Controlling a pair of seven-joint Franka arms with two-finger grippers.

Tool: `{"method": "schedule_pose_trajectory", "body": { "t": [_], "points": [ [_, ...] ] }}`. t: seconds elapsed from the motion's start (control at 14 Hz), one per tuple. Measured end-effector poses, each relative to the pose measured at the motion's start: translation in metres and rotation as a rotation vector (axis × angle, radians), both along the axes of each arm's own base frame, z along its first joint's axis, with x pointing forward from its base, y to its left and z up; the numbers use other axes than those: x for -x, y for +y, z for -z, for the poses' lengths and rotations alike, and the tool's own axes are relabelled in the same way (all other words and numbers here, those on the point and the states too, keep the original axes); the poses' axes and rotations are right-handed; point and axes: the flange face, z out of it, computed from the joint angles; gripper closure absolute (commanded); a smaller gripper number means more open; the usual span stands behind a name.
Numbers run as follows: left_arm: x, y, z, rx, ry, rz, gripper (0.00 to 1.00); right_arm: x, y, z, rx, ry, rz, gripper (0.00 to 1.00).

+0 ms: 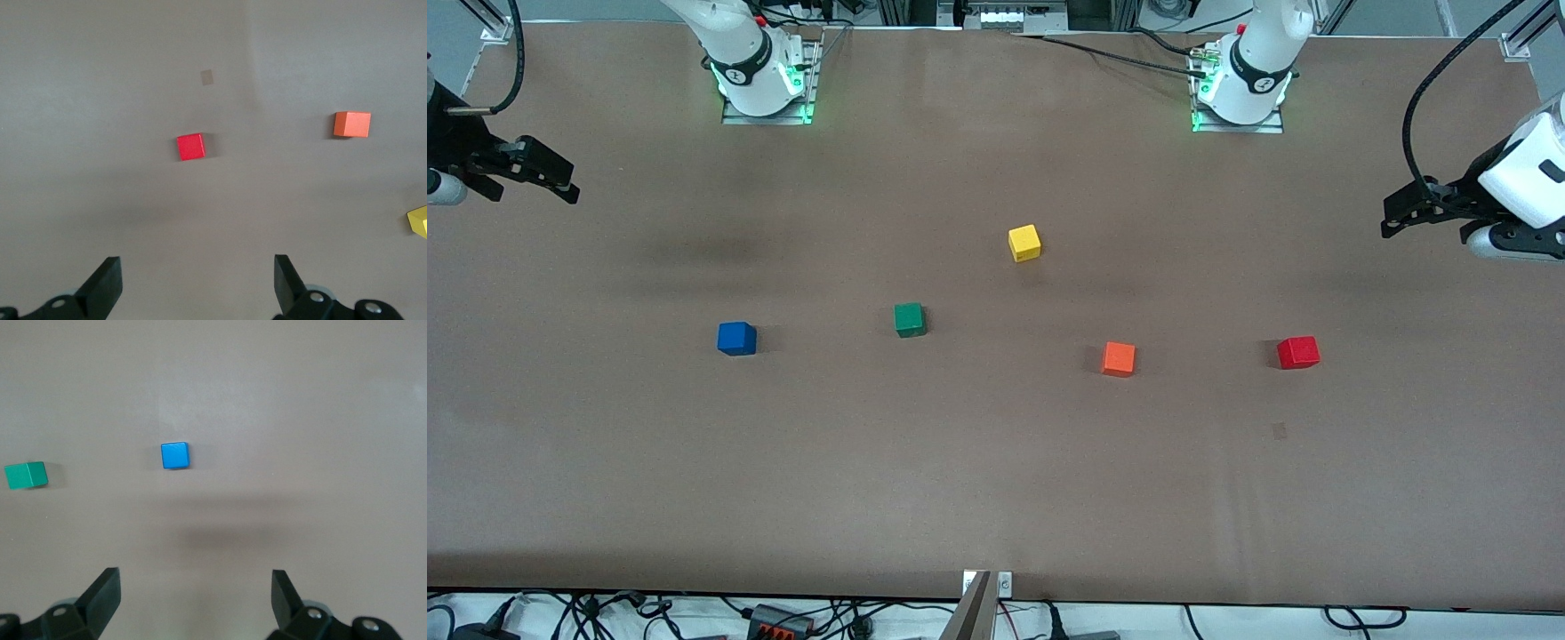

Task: Pass red block to right arm, stack on blue

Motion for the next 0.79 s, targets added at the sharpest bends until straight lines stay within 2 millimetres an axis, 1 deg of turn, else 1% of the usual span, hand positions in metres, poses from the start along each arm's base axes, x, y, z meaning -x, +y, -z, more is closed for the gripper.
{"method": "schedule_pose_trajectory", "body": {
  "t": [0.57,0.79],
  "points": [
    [-0.0003,0.0012,-0.0030,0.000,-0.006,-0.002,0.00,0.0027,-0.0043,0.0025,-0.002,0.024,0.008,0.00],
    [0.0020,0.0012,-0.0013,0.000,0.015,-0.002,0.00,0.0027,-0.0044,0.0025,-0.002,0.024,0.003,0.00]
  ]
}}
